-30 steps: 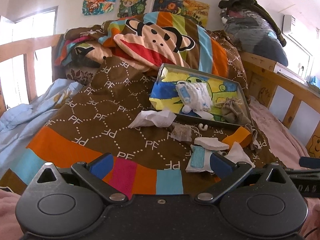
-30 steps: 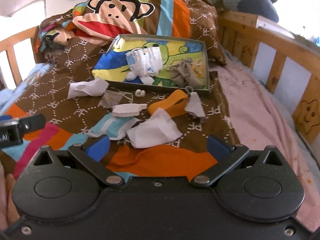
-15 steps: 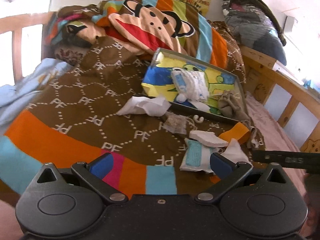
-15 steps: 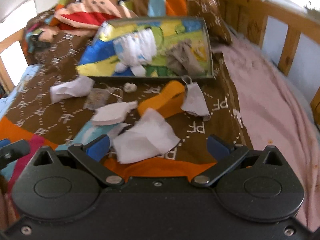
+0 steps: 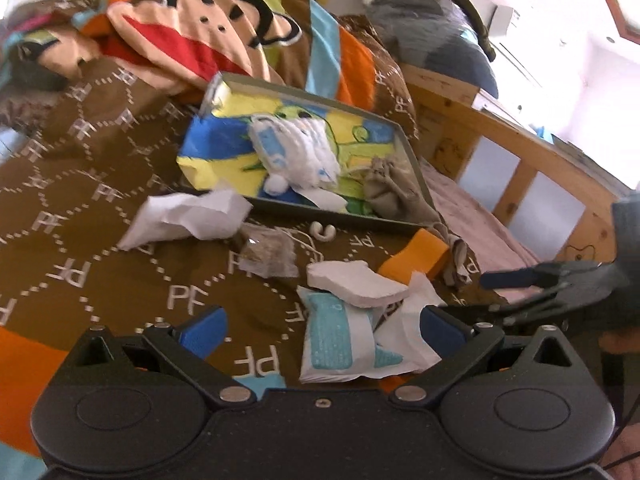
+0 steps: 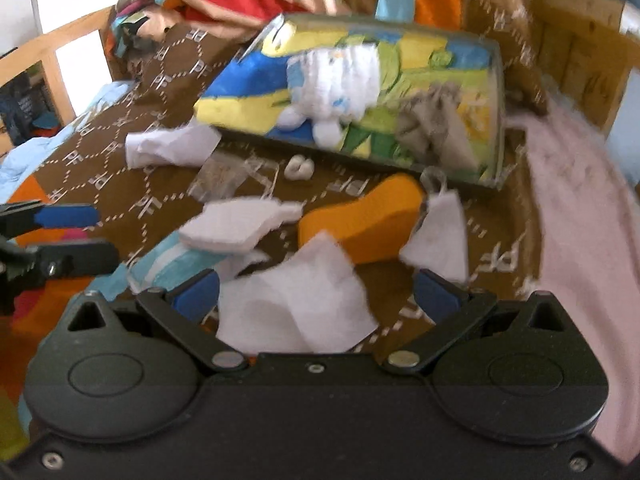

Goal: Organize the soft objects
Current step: 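Grasp the blue-white wipes packet with the left gripper while the right grasps a white tissue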

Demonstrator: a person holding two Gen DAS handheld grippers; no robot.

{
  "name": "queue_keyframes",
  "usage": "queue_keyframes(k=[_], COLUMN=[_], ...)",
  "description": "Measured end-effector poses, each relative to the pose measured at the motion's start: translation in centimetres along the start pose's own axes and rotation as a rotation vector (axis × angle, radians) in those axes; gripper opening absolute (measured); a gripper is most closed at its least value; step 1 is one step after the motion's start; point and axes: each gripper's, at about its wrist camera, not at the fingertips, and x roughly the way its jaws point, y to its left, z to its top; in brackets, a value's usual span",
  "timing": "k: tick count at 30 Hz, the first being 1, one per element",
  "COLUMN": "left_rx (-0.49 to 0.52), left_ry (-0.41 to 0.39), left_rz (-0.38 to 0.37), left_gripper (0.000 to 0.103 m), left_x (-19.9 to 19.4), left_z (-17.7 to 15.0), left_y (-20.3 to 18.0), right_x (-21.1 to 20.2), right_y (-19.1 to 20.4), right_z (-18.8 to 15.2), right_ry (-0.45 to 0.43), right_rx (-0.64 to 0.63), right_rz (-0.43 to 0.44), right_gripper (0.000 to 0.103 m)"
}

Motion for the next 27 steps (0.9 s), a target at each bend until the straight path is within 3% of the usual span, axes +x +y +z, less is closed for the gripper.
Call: queue_keyframes(k=[11, 19, 25, 27], left_rx=[-0.122, -0.106, -0.137, -0.131], left_ry=[0.099, 0.184, 0.223, 0.226], left_rz=[-0.092, -0.132, -0.137, -0.134], left_gripper=[0.094, 0.082, 0.074, 0.066], left_x=[3.6, 5.4, 5.9, 5.9], left_z=[0.5, 0.1, 0.0, 0.1], left_y=[2.3, 1.8, 2.1, 2.0], right_x=[2.0, 4.2, 4.9, 5.0], right_y=[1.4, 2.1, 2.1, 2.1], right_z=[-0.9, -1.2, -1.5, -1.5], right_ry=[0.048, 0.051, 0.072, 0.071], right_rx=[-0.074, -0.069, -0.088, -0.088], right_rz=[0.077, 0.069, 0.050, 0.045], right_gripper=[0.100, 0.079, 0.072, 0.068])
